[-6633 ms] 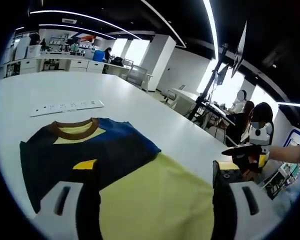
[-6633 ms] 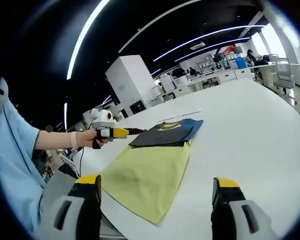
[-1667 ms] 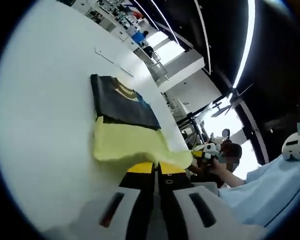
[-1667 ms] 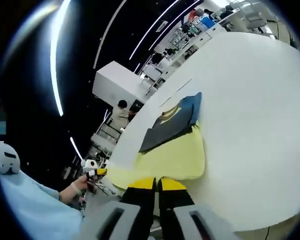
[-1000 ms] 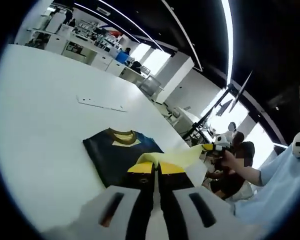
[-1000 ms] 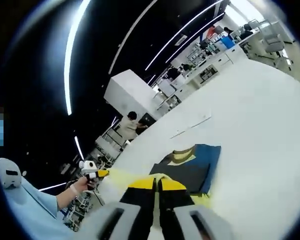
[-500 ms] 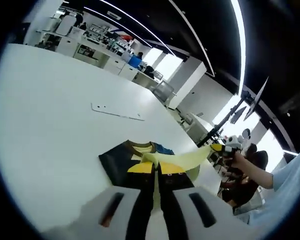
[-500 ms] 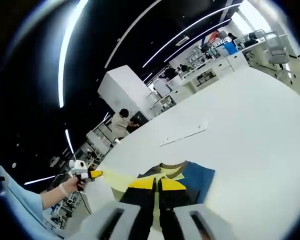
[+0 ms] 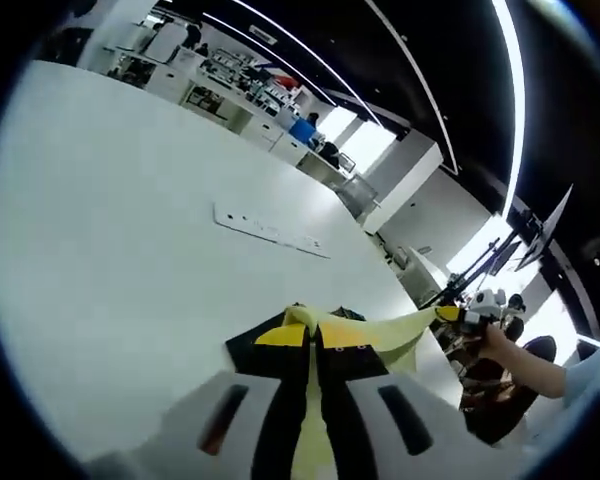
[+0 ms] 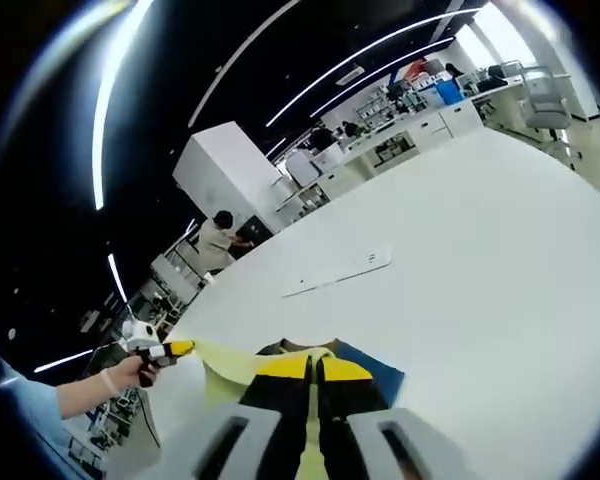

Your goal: Fold the garment on the visible template until the final outline fits inside the template.

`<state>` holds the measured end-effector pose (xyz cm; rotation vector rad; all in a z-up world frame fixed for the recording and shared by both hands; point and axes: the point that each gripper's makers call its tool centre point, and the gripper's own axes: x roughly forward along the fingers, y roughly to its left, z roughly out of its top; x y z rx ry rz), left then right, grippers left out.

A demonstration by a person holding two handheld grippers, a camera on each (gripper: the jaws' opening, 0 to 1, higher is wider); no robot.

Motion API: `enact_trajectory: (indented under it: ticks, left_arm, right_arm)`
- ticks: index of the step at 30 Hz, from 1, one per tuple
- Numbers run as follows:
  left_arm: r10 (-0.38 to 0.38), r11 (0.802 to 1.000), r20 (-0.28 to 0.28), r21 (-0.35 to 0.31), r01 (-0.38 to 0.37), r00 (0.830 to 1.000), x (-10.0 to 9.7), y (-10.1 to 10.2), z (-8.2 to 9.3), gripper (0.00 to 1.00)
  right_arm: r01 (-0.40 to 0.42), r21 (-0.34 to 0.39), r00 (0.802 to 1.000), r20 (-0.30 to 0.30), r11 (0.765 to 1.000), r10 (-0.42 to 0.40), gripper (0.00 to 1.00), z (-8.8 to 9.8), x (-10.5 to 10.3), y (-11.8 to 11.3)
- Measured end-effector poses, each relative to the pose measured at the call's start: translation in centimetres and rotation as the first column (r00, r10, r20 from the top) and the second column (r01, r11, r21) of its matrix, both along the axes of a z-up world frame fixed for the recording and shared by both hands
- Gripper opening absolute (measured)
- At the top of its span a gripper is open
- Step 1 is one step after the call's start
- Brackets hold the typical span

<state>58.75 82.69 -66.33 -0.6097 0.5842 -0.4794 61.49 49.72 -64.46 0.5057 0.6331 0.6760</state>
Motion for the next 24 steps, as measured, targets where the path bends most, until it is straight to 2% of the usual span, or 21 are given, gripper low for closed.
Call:
enact_trajectory:
  ticks: [4,7,15,20,22,24]
  left_arm:
    - [0.019,1.0,-0.022,-0.018,-0.02,1.0,0.8,-0.4,-0.9,0.0]
    - [0.03,0.999,-0.036,-0.01,-0.03,0.999,1.1,-0.4,-1.7,0.0]
    - [0.066,0.998,-0.099,0.023,-0.064,0.993,1.6,0.2,-3.9,0.0]
    - [0.091,0.995,-0.155,0.047,-0.085,0.984,2.2,0.4,-6.8,0.0]
    - [0.092,0.995,-0.162,0.053,-0.085,0.983,2.5,0.4,-7.3,0.0]
    - [0.101,0.994,-0.169,0.052,-0.093,0.981,2.6,0.6,-7.6,0.0]
  right_arm:
    - [0.008,-0.024,0.999,-0.046,1.0,-0.009,0.0,-1.6,0.5,0.0]
    - [0.015,-0.047,0.997,-0.072,0.999,-0.018,0.0,-3.1,0.7,-0.4]
    - [0.035,-0.06,0.992,-0.118,0.998,-0.042,0.0,-5.3,1.5,-0.4]
    - [0.046,-0.078,0.984,-0.166,0.996,-0.058,0.0,-7.7,2.2,-0.2]
    - [0.042,-0.096,0.982,-0.179,0.994,-0.059,0.0,-8.4,2.3,-0.3]
    - [0.05,-0.08,0.981,-0.185,0.996,-0.064,0.0,-8.5,2.4,-0.2]
